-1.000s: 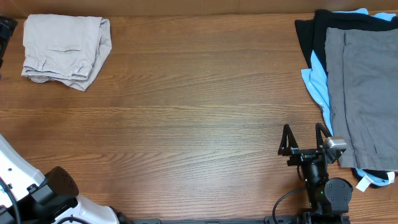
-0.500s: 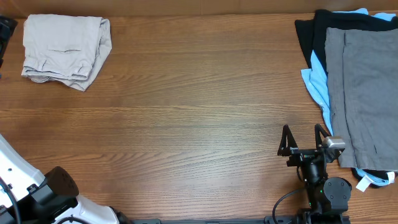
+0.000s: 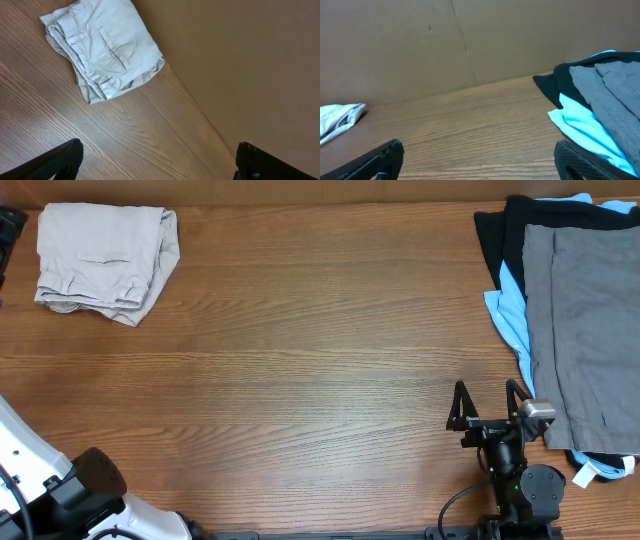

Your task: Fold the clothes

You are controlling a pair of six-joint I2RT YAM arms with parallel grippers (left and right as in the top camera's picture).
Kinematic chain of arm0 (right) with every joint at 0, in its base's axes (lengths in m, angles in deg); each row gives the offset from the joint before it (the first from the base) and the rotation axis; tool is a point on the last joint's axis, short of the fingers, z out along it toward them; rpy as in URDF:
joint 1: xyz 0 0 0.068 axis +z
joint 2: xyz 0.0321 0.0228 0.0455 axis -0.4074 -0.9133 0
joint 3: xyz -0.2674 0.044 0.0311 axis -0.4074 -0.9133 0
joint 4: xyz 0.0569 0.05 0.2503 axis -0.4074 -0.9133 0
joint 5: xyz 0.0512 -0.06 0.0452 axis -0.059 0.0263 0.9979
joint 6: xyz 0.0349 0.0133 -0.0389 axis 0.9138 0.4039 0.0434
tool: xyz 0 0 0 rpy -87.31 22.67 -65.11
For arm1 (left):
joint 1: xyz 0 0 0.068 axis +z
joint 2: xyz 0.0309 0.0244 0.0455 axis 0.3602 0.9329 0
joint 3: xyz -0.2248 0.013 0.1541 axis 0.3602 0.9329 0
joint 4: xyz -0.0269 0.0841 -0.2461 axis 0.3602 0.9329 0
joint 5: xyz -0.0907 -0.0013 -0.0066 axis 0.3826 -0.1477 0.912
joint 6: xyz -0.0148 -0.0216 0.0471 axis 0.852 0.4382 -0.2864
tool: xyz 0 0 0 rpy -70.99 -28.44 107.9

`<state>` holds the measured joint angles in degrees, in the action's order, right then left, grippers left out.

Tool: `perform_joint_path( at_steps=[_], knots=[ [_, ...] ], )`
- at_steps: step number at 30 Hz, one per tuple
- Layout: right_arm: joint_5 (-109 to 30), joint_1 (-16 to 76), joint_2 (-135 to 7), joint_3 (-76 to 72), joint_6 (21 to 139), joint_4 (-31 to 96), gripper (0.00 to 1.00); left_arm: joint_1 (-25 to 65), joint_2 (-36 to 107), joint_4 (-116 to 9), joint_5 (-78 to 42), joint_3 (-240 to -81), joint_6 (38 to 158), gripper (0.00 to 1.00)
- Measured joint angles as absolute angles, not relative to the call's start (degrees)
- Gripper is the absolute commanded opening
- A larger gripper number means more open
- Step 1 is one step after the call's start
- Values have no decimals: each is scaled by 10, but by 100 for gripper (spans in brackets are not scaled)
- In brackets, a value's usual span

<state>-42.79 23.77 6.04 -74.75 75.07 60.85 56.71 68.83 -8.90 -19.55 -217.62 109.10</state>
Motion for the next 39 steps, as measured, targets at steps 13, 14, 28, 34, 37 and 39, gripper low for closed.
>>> perform_joint_path(
  at_steps=[13, 14, 28, 34, 37, 39],
  knots=[
    [-428, 238, 60, -748, 750, 608, 100, 562, 688, -89, -195, -2176, 1091, 100],
    [-428, 238, 60, -748, 750, 608, 100, 558, 686, -89, -196, -2176, 1091, 100],
    [-428, 237, 60, -748, 750, 608, 100, 279, 539, -67, -413, -2136, 991, 100],
    [-428, 238, 60, -748, 750, 608, 100, 216, 438, -249, -441, -1941, 856, 100],
    [-428, 238, 60, -748, 751, 608, 100, 212, 380, -378, -418, -1795, 803, 100],
    [-428, 238, 60, -748, 750, 608, 100, 212, 335, -466, -408, -1683, 780, 100]
  ],
)
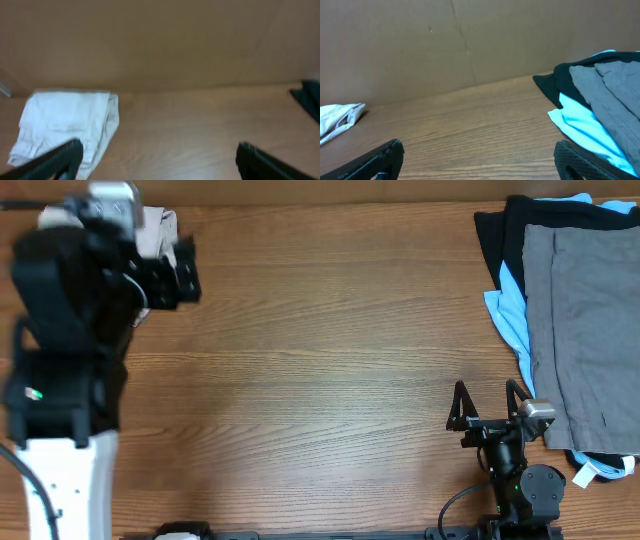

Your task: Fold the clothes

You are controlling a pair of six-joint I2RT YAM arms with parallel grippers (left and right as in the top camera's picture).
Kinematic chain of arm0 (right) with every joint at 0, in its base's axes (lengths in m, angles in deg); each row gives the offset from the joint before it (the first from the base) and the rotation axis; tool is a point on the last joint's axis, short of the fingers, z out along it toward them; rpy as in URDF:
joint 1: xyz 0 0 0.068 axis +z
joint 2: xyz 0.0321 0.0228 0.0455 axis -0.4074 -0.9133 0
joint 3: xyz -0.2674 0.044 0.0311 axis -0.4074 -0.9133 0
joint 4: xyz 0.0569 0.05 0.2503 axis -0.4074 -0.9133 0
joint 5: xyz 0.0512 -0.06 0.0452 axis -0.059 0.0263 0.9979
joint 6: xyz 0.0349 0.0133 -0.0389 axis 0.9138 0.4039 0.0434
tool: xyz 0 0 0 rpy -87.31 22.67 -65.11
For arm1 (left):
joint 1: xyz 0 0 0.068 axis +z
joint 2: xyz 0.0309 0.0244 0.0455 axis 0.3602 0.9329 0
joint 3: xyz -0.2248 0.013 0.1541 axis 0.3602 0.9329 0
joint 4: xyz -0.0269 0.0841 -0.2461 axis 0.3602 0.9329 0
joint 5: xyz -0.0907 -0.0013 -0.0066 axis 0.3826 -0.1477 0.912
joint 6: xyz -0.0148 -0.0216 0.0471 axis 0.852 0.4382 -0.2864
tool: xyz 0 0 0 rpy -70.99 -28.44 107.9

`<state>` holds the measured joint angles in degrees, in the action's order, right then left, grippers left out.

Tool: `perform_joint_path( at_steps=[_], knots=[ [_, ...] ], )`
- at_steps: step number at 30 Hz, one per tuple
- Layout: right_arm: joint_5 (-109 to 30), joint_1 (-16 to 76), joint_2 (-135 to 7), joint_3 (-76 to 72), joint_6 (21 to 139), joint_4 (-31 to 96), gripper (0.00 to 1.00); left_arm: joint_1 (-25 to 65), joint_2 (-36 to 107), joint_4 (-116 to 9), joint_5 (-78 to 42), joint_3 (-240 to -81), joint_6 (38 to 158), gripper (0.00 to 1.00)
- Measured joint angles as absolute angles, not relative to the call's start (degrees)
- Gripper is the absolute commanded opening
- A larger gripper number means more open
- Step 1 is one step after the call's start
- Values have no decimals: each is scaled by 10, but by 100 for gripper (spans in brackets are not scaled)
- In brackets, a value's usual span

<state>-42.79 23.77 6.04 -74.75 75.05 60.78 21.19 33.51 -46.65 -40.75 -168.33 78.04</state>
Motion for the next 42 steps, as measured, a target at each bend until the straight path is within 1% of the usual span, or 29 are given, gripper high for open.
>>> perform_joint_path(
  at_steps=[3, 5, 7, 10, 14, 21, 29, 32, 37, 42],
  knots=[
    [-428, 237, 60, -748, 751, 608, 100, 212, 265, -578, -398, -1527, 762, 100],
    [-428, 238, 60, -748, 750, 607, 100, 212, 219, -629, -395, -1443, 757, 100],
    [-428, 238, 60, -748, 750, 608, 100, 212, 155, -724, -392, -1334, 751, 100],
    [-428, 238, 60, -748, 751, 608, 100, 212, 57, -819, -389, -1196, 748, 100],
    [-429, 238, 60, -748, 750, 608, 100, 212, -62, -904, -391, -1050, 749, 100],
    [-429, 238, 60, -748, 750, 608, 100, 212, -219, -922, -416, -899, 755, 100],
    [-429, 237, 60, -748, 750, 608, 100, 216, -337, -919, -428, -826, 762, 100],
    [-429, 238, 60, -748, 751, 607, 100, 224, -348, -902, -431, -819, 763, 100],
    [-429, 238, 60, -748, 751, 608, 100, 227, -348, -834, -434, -815, 764, 100],
    [-429, 238, 60, -748, 751, 608, 100, 227, -349, -833, -437, -813, 764, 100]
  ],
)
